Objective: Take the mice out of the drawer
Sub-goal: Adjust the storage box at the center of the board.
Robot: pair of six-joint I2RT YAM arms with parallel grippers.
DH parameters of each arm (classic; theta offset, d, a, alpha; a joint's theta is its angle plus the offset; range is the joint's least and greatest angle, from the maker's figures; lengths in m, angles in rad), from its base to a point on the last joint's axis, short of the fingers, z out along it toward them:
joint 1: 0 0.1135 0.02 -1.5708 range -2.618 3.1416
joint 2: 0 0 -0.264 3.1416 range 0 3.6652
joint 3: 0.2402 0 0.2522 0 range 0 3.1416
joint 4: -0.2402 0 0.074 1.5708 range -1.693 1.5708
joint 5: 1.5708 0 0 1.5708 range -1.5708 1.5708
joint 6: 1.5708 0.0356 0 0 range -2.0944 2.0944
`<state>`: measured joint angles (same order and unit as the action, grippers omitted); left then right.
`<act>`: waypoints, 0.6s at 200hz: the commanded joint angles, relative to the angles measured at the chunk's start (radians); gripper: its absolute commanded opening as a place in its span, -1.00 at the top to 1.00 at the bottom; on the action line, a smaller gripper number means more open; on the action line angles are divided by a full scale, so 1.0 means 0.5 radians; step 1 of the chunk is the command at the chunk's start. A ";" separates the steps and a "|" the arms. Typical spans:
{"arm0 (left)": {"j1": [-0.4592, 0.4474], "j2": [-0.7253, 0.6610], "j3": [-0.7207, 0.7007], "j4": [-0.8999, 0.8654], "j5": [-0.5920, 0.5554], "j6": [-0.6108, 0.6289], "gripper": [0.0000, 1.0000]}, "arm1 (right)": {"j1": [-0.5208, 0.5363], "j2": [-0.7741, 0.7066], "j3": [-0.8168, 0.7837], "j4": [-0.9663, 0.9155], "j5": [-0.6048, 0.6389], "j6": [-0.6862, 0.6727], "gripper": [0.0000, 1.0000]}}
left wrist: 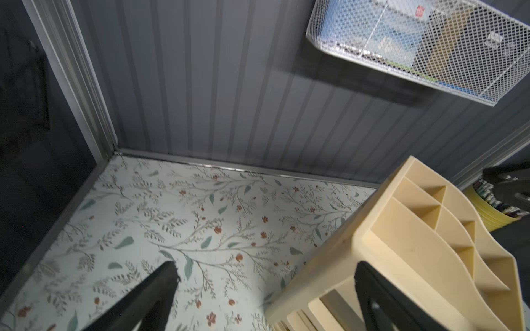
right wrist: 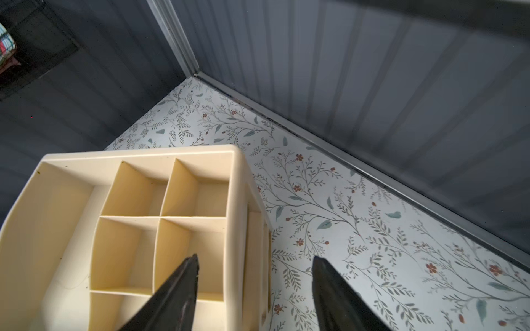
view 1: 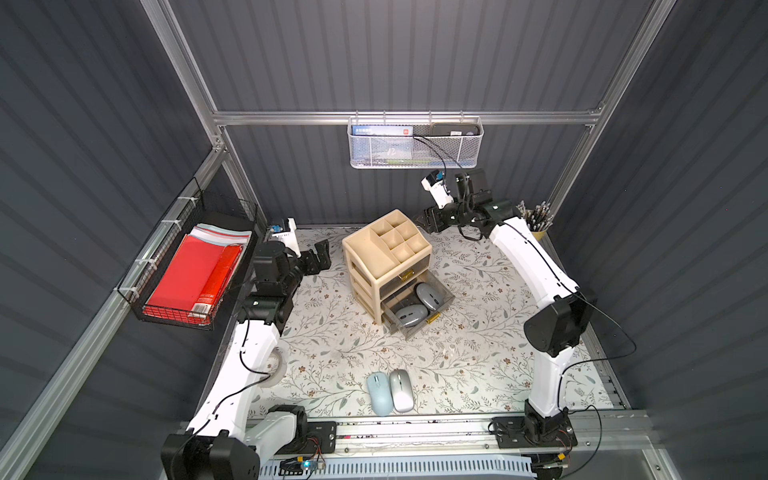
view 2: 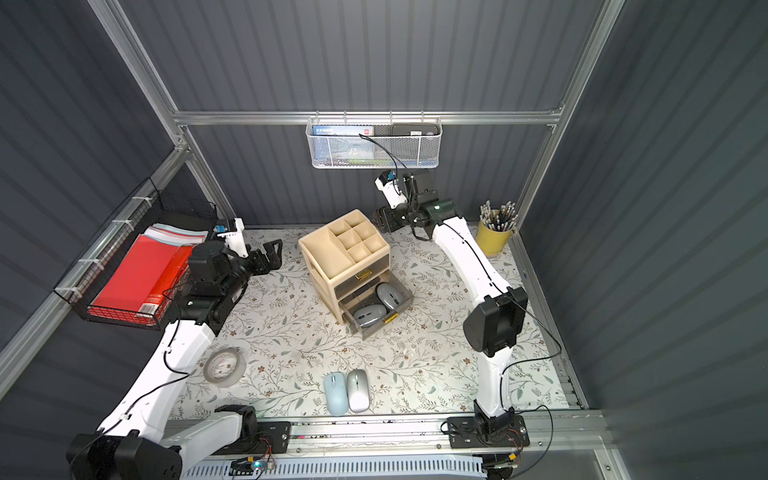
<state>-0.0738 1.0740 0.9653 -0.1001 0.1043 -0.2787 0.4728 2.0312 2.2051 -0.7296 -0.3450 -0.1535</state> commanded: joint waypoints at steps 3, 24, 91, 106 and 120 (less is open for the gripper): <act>-0.009 -0.128 -0.164 0.101 0.210 -0.185 -0.99 | 0.051 0.101 0.138 -0.204 0.054 -0.070 -0.30; -0.009 -0.150 -0.271 0.214 0.288 -0.252 -0.99 | 0.082 0.155 0.195 -0.225 0.154 -0.052 -0.15; -0.012 0.064 -0.429 0.597 0.510 -0.338 -0.99 | 0.090 0.224 0.321 -0.322 0.364 0.096 1.00; -0.021 0.157 -0.446 0.742 0.542 -0.380 -0.99 | 0.091 0.196 0.284 -0.336 0.402 0.183 1.00; -0.042 0.268 -0.421 0.829 0.550 -0.397 -0.99 | 0.091 0.140 0.190 -0.317 0.483 0.302 1.00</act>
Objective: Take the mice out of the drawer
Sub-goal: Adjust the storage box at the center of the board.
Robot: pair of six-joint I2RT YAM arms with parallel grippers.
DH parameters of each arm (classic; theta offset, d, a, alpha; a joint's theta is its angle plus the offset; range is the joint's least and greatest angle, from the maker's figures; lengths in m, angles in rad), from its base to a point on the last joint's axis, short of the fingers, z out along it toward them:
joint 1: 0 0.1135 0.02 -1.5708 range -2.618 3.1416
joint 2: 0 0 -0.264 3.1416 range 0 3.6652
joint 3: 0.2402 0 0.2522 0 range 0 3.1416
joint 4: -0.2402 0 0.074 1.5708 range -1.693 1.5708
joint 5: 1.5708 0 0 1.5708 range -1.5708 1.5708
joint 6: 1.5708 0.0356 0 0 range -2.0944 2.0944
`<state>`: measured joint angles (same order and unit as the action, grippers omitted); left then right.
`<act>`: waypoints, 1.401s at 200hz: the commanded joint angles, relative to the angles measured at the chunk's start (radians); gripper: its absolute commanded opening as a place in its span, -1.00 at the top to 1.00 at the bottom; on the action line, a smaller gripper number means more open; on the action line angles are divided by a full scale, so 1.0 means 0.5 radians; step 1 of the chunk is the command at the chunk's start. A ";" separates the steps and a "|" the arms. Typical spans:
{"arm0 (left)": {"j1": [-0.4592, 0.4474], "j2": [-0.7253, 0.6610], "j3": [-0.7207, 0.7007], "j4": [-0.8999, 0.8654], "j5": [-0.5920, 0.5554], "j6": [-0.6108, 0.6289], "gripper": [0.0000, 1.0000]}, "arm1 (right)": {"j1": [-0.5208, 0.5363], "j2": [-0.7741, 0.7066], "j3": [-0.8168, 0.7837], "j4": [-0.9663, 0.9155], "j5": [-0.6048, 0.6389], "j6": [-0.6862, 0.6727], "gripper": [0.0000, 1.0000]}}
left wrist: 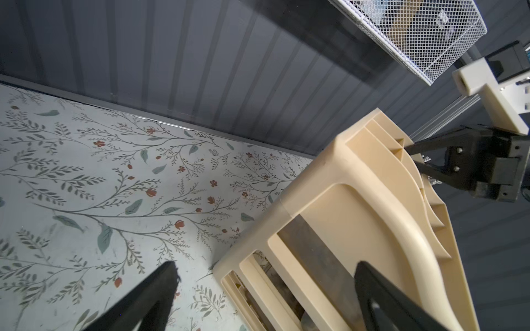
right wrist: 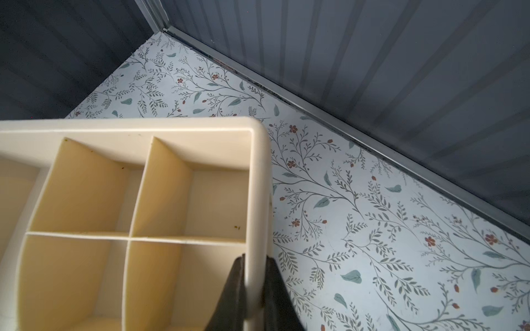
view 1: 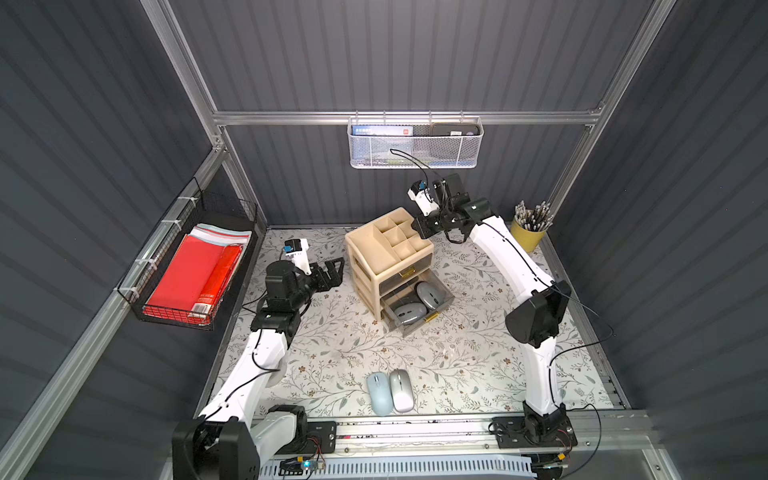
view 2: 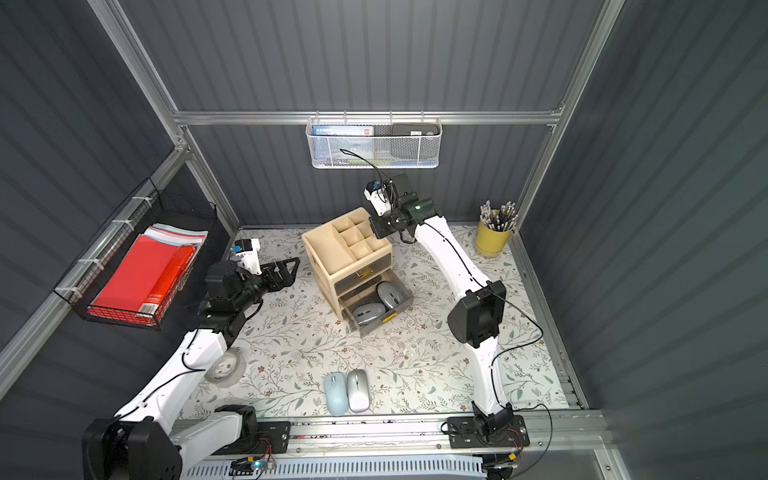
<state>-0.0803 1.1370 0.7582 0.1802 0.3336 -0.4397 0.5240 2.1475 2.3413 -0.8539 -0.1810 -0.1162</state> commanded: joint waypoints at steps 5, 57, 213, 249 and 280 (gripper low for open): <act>-0.037 0.180 0.019 0.274 0.092 -0.078 -0.99 | -0.012 -0.121 -0.132 -0.049 0.202 0.277 1.00; -0.076 0.234 0.106 0.271 0.043 -0.049 -0.99 | -0.057 -0.658 -0.901 0.364 0.476 0.878 1.00; -0.276 0.275 0.182 0.002 0.267 0.108 -0.99 | -0.058 -1.891 -2.393 1.085 1.549 2.234 1.00; -0.403 0.352 0.225 -0.026 0.284 0.138 -0.99 | -0.060 -1.754 -2.280 1.108 1.553 2.258 0.63; -0.507 0.449 0.277 -0.069 0.239 0.181 -0.99 | -0.063 -1.693 -2.174 1.184 1.528 2.067 0.02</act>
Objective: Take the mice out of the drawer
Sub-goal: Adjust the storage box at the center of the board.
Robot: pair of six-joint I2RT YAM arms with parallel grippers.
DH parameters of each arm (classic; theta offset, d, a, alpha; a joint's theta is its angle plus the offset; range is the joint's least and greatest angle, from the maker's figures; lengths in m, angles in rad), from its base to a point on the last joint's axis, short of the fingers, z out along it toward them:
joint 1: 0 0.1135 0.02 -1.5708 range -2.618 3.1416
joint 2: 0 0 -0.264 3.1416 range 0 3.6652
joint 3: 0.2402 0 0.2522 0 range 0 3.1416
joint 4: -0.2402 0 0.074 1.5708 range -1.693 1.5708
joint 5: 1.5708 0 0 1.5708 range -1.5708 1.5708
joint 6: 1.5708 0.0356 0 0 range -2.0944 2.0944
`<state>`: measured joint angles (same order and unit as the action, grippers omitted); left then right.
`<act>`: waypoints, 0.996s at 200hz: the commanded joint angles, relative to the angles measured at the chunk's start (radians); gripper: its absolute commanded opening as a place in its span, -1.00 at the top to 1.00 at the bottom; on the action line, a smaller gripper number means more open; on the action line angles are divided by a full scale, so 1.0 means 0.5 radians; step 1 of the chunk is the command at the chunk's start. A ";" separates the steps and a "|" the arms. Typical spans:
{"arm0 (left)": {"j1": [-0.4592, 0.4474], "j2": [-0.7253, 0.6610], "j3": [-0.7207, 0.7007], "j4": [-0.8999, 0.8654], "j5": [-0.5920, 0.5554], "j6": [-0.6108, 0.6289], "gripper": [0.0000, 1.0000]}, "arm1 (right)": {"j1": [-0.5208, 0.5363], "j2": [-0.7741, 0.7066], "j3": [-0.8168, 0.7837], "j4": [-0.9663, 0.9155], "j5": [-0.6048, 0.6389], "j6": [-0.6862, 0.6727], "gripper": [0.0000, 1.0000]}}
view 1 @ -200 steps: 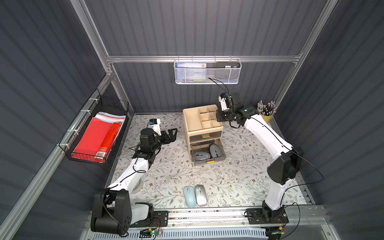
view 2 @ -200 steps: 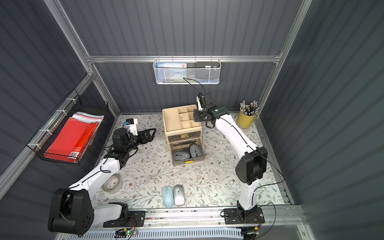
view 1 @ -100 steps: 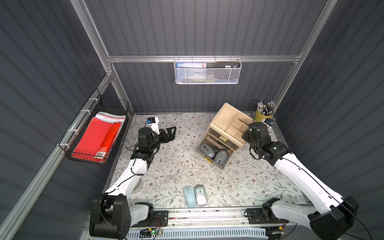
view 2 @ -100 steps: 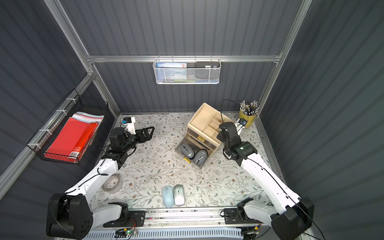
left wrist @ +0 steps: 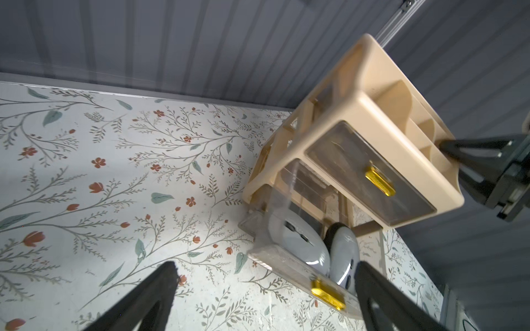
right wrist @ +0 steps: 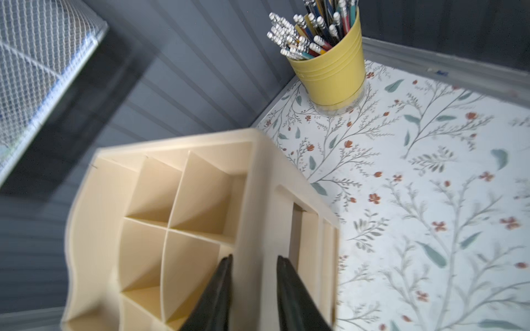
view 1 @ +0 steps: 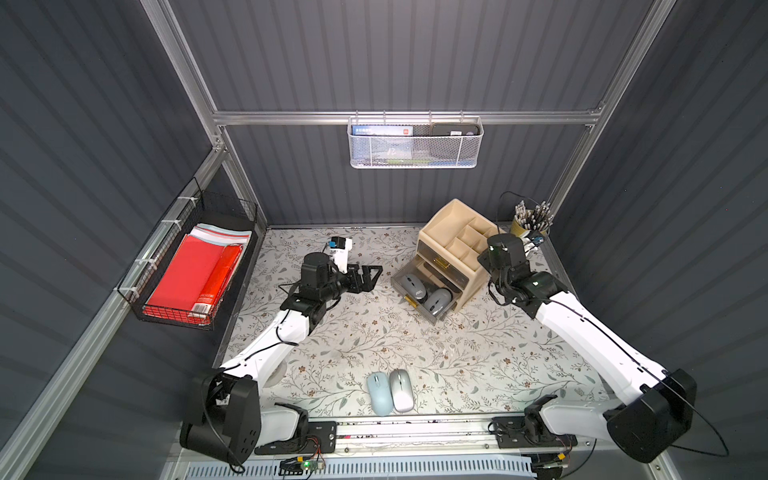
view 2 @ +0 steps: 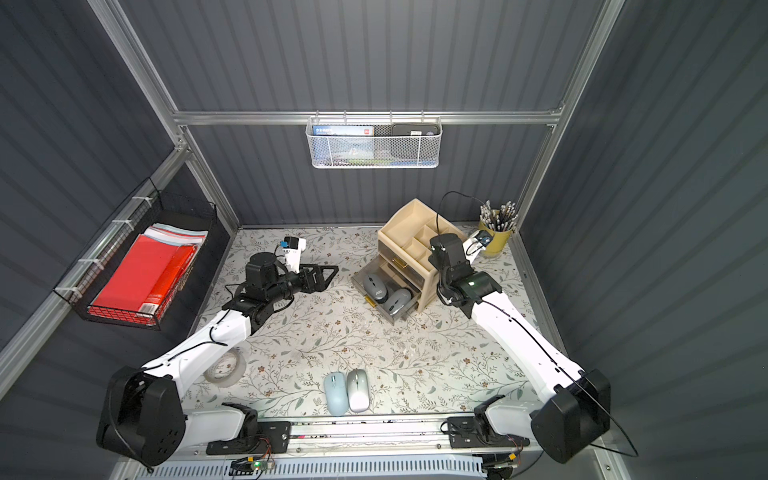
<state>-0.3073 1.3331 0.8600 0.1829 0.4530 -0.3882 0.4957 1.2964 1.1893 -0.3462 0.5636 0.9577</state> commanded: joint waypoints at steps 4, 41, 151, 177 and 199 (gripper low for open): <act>-0.060 0.063 0.072 -0.069 0.002 0.077 -0.99 | -0.007 0.019 0.153 0.180 0.032 -0.131 -0.03; -0.080 0.108 0.065 -0.050 -0.015 0.071 -0.99 | -0.068 0.015 0.315 0.132 0.224 -0.499 -0.23; -0.082 0.084 0.024 -0.179 -0.104 0.135 -0.99 | -0.998 0.704 0.523 0.894 -2.009 -0.812 -0.48; -0.082 0.046 0.041 -0.250 -0.268 0.150 -0.99 | -0.993 0.773 0.532 0.841 -2.311 -0.731 -0.48; -0.082 -0.027 0.092 -0.351 -0.501 0.178 -0.99 | -0.949 0.685 0.386 0.837 -2.353 -0.645 -0.47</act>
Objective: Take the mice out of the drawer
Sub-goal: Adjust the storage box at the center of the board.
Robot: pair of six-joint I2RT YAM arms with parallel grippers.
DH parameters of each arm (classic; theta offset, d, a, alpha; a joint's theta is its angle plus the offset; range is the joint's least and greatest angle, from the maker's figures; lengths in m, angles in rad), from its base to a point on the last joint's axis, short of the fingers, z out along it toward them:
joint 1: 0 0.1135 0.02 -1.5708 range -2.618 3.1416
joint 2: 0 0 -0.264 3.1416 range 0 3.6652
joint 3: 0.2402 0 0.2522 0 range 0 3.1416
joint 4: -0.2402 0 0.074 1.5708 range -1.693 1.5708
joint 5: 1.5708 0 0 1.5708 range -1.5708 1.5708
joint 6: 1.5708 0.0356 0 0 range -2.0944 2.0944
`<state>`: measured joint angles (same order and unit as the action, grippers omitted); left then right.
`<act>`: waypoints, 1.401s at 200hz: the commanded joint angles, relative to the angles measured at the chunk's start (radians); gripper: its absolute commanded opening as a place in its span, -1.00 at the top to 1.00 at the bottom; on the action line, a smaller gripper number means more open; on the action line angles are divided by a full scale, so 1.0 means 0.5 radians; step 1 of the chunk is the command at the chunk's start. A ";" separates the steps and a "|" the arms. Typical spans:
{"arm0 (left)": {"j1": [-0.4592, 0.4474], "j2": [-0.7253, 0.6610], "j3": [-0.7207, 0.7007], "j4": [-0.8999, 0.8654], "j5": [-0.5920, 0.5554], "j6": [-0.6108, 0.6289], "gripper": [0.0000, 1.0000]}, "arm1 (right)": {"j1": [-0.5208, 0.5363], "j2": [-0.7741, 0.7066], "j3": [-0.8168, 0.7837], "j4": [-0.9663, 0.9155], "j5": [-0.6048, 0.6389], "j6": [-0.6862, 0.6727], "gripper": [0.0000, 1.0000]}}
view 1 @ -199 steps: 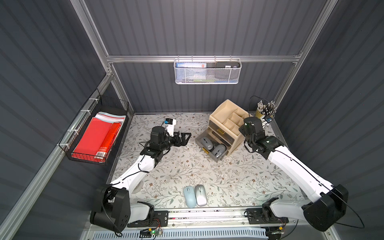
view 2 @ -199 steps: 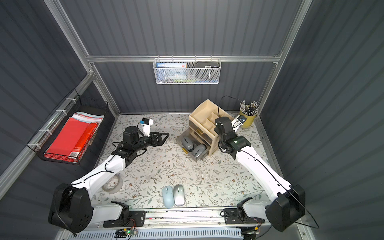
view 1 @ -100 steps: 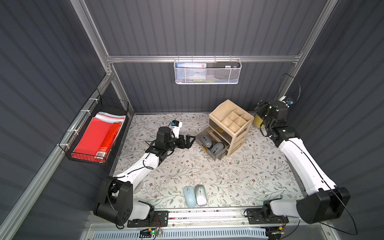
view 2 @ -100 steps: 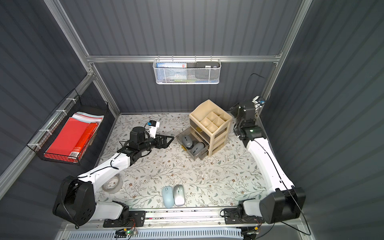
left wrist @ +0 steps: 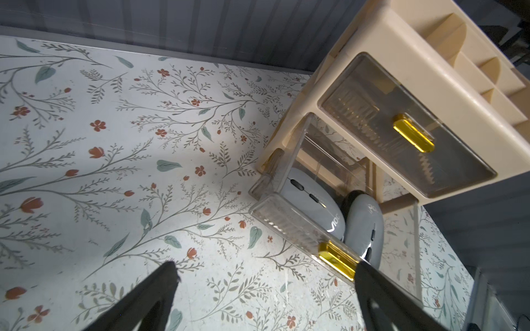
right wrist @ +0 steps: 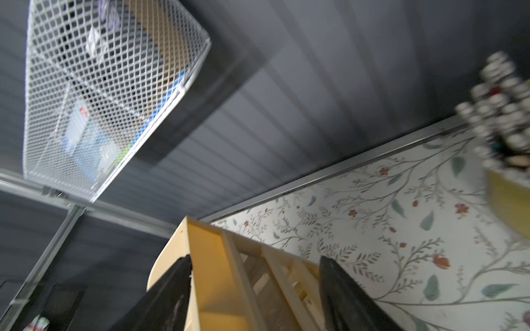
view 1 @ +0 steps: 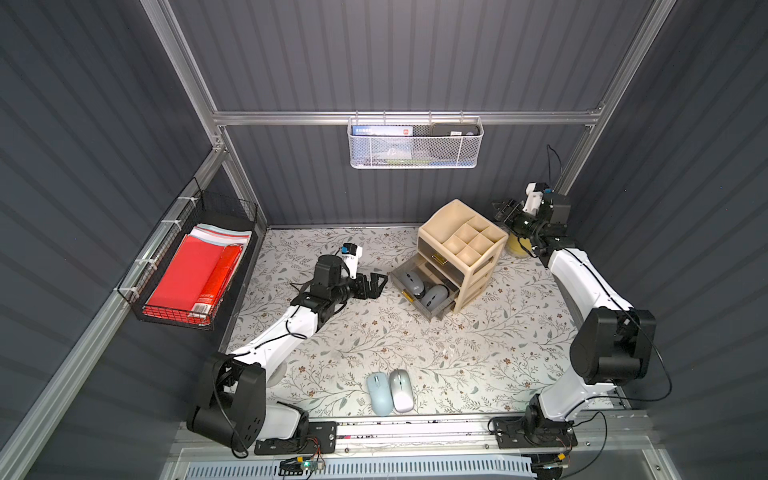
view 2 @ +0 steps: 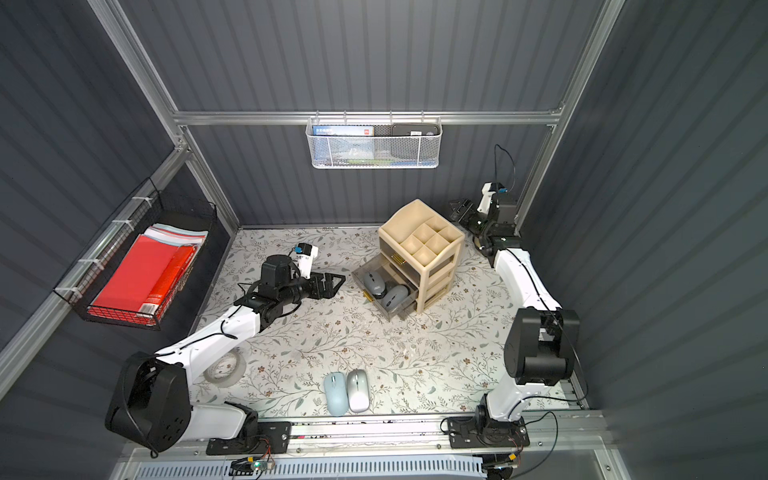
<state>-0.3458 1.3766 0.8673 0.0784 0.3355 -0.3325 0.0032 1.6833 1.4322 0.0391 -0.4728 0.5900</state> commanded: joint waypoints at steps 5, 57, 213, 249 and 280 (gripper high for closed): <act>-0.005 -0.123 0.094 -0.166 -0.300 0.066 -0.99 | 0.052 -0.112 -0.146 0.075 -0.270 0.114 -0.47; -0.003 -0.049 0.287 -0.375 -0.429 0.172 -0.99 | 0.289 -0.355 -0.432 -0.023 -0.116 0.164 -0.47; -0.295 0.808 0.762 0.267 0.116 -0.198 -0.99 | 0.179 0.063 -0.624 -0.261 0.143 -0.096 -0.47; -0.361 0.844 1.038 0.276 -0.003 -0.251 -0.99 | 0.196 0.187 -0.722 -0.152 -0.036 -0.064 -0.44; -0.361 0.848 1.139 0.214 -0.110 -0.199 -0.99 | 0.380 0.182 -0.734 -0.115 -0.048 -0.038 -0.43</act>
<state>-0.5034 1.7908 1.3640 0.1692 0.3271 -0.4309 0.0551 1.6455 1.1858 0.2852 -0.4538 0.6518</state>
